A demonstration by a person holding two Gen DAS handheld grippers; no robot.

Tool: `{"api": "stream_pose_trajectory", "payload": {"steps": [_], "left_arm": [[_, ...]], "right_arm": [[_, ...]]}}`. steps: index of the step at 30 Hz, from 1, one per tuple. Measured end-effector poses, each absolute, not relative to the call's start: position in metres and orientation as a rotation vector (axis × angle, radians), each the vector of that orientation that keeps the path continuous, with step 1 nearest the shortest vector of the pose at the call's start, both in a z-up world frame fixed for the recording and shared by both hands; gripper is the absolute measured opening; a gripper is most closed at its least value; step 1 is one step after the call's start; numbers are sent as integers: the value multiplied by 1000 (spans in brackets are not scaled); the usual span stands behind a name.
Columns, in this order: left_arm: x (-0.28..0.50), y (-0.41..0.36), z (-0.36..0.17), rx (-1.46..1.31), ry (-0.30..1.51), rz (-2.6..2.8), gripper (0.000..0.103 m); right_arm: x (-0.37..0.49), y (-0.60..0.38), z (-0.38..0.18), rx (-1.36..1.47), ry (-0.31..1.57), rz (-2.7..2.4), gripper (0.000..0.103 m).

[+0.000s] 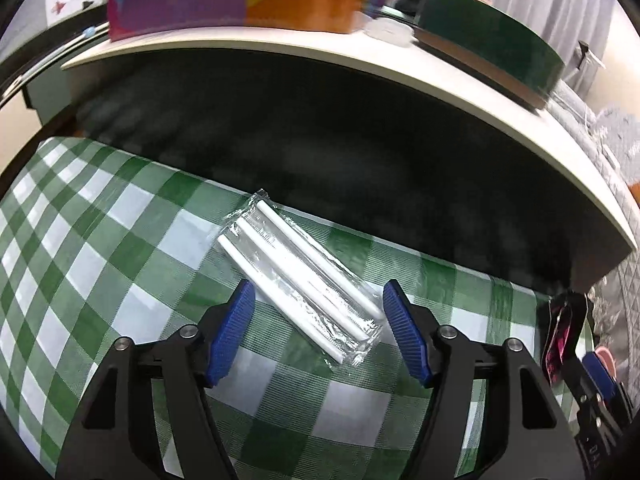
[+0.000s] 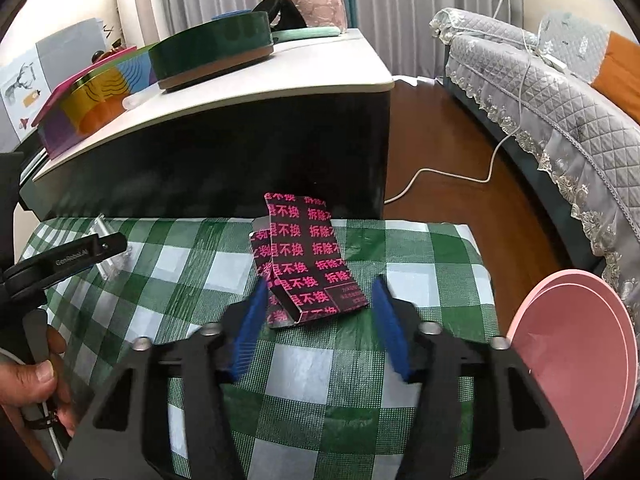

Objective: Collect trash
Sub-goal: 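Grasp the clear straw pack with left tool while right tool grasps pink-black packet, then carry straw pack and pink-black packet over the pink bin and open both tools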

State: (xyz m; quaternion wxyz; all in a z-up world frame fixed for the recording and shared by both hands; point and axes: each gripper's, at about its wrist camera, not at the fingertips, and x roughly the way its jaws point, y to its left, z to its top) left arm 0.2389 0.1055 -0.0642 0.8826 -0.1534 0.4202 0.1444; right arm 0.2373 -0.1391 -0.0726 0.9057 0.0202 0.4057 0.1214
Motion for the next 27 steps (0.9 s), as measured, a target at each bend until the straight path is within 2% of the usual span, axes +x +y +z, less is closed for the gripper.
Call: {"api": "stream_pose_trajectory", "payload": {"steps": [2,5,6,9,11,27], "left_arm": [[237,102,-63,-312,877,297,53],[232,100,-62,-310,879,295,37],[229,100,-62,-311,878,297,26],[232,99,-62,-321,881,289,12],[227,100,-59,-319,869,292,8],[164,71,-12,-253,778,204,6]], "right_arm": [[236,-138,-73,30,841,263,29],[231,-136,-69,4,828,269,14],[229,-136,-67,3,825,272,13],[222,-136,-61,-3,819,279,6],[217,-138,-55,-11,808,276,3],[157,-174,4,27,714,259,0]]}}
